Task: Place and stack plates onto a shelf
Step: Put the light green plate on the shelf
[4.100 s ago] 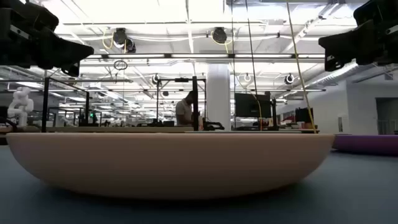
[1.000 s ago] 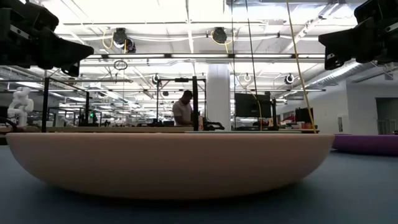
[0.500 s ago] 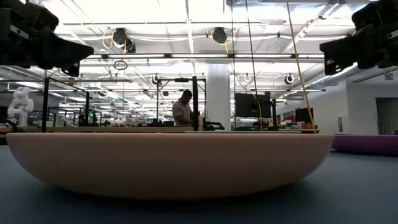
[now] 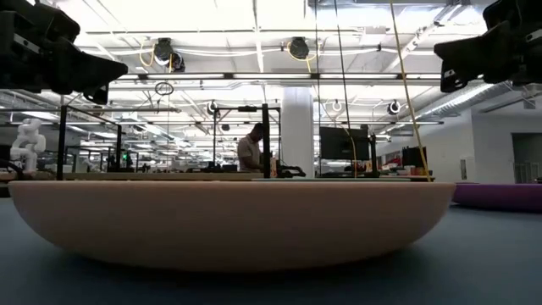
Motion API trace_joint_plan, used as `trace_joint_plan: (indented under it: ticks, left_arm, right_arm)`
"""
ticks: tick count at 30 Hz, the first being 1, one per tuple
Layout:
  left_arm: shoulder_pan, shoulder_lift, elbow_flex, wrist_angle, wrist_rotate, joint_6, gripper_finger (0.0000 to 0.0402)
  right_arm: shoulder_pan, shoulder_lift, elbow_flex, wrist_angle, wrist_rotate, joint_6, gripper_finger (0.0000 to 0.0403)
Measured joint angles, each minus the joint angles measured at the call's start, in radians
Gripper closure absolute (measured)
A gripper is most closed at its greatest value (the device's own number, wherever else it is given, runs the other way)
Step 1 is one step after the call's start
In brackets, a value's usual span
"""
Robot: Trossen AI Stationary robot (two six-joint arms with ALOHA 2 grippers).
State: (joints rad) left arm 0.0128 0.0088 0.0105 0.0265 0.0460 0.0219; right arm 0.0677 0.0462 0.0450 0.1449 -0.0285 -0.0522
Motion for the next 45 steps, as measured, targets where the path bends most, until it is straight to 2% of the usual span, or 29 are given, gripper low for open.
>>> trace_joint_plan:
  ticks: [10,32,40,45]
  left_arm:
    - [0.000,0.000,0.000,0.000,0.000,0.000,0.0394]
    - [0.000,0.000,0.000,0.000,0.000,0.000,0.0394]
    - [0.000,0.000,0.000,0.000,0.000,0.000,0.0394]
    - [0.000,0.000,0.000,0.000,0.000,0.000,0.0394]
  right_arm:
    - [0.000,0.138,0.121,-0.004,0.030,0.016,0.0403]
    - [0.021,0.634,0.621,-0.012,0.055,0.017,0.0403]
    - [0.089,0.801,0.855,-0.145,0.058,0.016,0.0403]
    - [0.131,0.893,1.010,-0.278,0.089,0.072,0.0403]
